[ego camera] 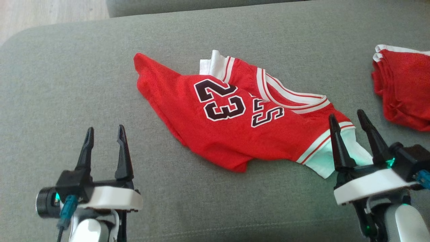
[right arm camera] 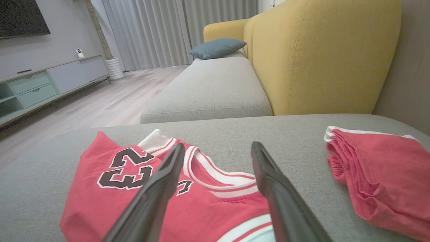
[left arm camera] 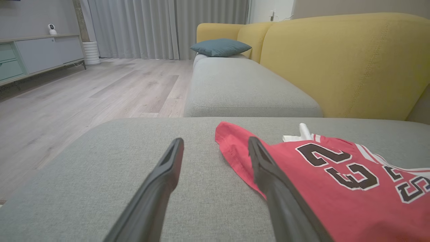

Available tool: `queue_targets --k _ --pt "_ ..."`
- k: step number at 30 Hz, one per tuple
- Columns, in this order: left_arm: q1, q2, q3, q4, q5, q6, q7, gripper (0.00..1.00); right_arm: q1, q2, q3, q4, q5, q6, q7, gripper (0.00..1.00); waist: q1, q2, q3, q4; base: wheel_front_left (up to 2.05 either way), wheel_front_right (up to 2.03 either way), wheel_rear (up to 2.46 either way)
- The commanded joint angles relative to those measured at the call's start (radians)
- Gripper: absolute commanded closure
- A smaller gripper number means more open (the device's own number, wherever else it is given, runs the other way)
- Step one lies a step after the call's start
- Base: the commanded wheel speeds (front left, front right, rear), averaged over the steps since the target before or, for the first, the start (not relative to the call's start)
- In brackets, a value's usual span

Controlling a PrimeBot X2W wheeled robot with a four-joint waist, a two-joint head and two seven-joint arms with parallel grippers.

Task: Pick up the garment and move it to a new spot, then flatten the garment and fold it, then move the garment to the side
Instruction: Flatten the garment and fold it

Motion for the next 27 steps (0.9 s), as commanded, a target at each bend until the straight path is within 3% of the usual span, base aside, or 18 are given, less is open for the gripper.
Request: queue_targets --k 1,17,27 --pt "-0.028 0.006 0.026 -0.039 0.006 0.007 -0.009 0.0 -0.01 -0.008 0.015 -0.039 -0.01 0.004 0.005 0.0 0.0 -0.0001 -0.001 0.001 0.0 0.0 0.0" --pt "-0.04 0.011 0.0 -0.037 0.006 0.002 -0.001 0.0 -0.015 -0.003 0.012 -0.05 -0.011 0.004 0.016 0.0 0.0 -0.0001 0.008 0.0 0.0 0.0 0.0" --pt "-0.16 -0.022 -0.103 0.122 -0.031 -0.104 0.12 0.0 -0.033 0.001 0.018 -0.054 -0.006 0.004 0.015 0.0 0.0 -0.0001 0.057 -0.012 0.0 0.0 0.0"
